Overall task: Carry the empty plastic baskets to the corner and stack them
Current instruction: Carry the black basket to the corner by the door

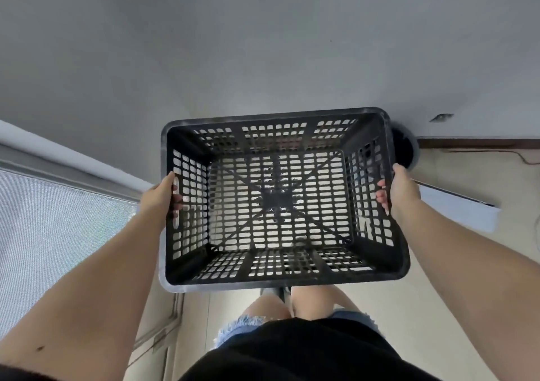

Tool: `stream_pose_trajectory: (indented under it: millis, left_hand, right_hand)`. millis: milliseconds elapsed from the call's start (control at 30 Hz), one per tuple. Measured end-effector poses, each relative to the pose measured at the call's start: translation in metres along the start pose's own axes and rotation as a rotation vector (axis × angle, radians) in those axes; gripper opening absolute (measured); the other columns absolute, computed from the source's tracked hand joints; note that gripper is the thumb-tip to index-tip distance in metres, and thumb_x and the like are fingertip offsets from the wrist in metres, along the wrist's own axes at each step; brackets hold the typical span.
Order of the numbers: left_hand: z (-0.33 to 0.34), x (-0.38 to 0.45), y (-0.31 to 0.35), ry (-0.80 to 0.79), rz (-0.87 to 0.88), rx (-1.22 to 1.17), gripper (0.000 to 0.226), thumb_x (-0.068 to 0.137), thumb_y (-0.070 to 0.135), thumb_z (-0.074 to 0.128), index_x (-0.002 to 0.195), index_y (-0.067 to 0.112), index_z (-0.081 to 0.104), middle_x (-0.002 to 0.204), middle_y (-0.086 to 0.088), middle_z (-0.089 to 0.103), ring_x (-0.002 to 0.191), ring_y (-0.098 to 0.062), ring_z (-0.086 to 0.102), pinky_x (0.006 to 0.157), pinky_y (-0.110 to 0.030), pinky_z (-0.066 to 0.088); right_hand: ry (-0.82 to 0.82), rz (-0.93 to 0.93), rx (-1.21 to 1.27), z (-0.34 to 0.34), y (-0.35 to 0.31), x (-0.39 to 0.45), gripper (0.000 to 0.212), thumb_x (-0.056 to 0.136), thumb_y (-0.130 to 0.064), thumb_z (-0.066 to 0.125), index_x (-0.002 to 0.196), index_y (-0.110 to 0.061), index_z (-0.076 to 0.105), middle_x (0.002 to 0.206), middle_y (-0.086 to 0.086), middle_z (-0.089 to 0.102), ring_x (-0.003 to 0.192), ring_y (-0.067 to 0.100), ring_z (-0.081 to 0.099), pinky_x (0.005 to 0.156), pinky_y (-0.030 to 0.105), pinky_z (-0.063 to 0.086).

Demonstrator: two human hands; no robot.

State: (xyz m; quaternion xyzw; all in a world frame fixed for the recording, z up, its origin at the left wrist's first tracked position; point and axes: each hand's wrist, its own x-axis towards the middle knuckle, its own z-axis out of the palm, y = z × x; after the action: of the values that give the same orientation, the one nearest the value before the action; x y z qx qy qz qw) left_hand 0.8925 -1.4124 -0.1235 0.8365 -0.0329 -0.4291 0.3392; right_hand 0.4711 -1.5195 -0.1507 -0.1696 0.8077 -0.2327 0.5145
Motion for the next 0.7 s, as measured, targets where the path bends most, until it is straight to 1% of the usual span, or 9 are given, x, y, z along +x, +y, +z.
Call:
stream_pose_trajectory:
  millis: [200,267,333,400,533,633,700]
  left_hand:
    - [0.039,0.072,0.025,0.034,-0.096,0.031,0.032,0.09,0.047,0.055,0.079,0.017,0.055,0.071,-0.003,0.055,0.056,-0.017,0.051,0.052,-0.028,0.041]
    - [0.052,0.103,0.029,0.069,-0.108,0.054,0.029,0.088,0.045,0.057,0.083,0.016,0.058,0.071,-0.003,0.057,0.056,-0.017,0.052,0.053,-0.029,0.041]
    - [0.068,0.136,0.03,0.095,-0.111,0.08,0.029,0.086,0.043,0.058,0.091,0.015,0.06,0.073,-0.002,0.058,0.058,-0.017,0.054,0.055,-0.029,0.041]
    - [0.085,0.172,0.026,0.106,-0.113,0.095,0.028,0.086,0.043,0.058,0.092,0.016,0.06,0.073,-0.001,0.057,0.058,-0.017,0.053,0.056,-0.029,0.041]
    - [0.123,0.246,0.009,0.089,-0.132,0.103,0.024,0.088,0.041,0.058,0.077,0.02,0.055,0.071,0.0,0.055,0.056,-0.015,0.05,0.056,-0.026,0.037]
    - [0.149,0.3,-0.01,0.067,-0.157,0.112,0.025,0.089,0.042,0.058,0.079,0.02,0.055,0.07,0.0,0.054,0.055,-0.016,0.048,0.058,-0.026,0.039]
    - [0.165,0.335,-0.026,0.044,-0.171,0.12,0.026,0.089,0.044,0.058,0.079,0.019,0.056,0.071,0.0,0.055,0.056,-0.016,0.05,0.063,-0.027,0.042]
  right_hand:
    - [-0.087,0.095,-0.058,0.054,-0.026,0.07,0.053,0.093,-0.056,0.035,0.07,-0.011,0.05,0.056,0.006,0.048,0.044,0.019,0.04,0.047,0.028,0.028]
    - [-0.109,0.135,-0.077,0.075,-0.029,0.094,0.053,0.095,-0.056,0.033,0.069,-0.012,0.049,0.058,0.006,0.048,0.046,0.019,0.039,0.048,0.028,0.028]
    - [-0.128,0.165,-0.076,0.098,-0.029,0.12,0.054,0.097,-0.055,0.03,0.067,-0.013,0.046,0.059,0.005,0.046,0.049,0.018,0.037,0.049,0.028,0.027]
    - [-0.132,0.189,-0.085,0.12,-0.024,0.149,0.054,0.098,-0.055,0.028,0.067,-0.013,0.045,0.06,0.004,0.045,0.049,0.017,0.037,0.05,0.027,0.027]
    - [-0.112,0.225,-0.106,0.164,-0.005,0.211,0.057,0.097,-0.059,0.025,0.066,-0.015,0.044,0.061,0.003,0.043,0.051,0.016,0.038,0.051,0.026,0.025]
    - [-0.095,0.235,-0.104,0.192,0.011,0.255,0.053,0.099,-0.053,0.026,0.067,-0.015,0.044,0.063,0.004,0.042,0.051,0.017,0.037,0.051,0.026,0.023]
    - [-0.073,0.226,-0.091,0.21,0.024,0.286,0.046,0.1,-0.047,0.028,0.073,-0.015,0.045,0.065,0.003,0.043,0.05,0.016,0.038,0.049,0.025,0.025]
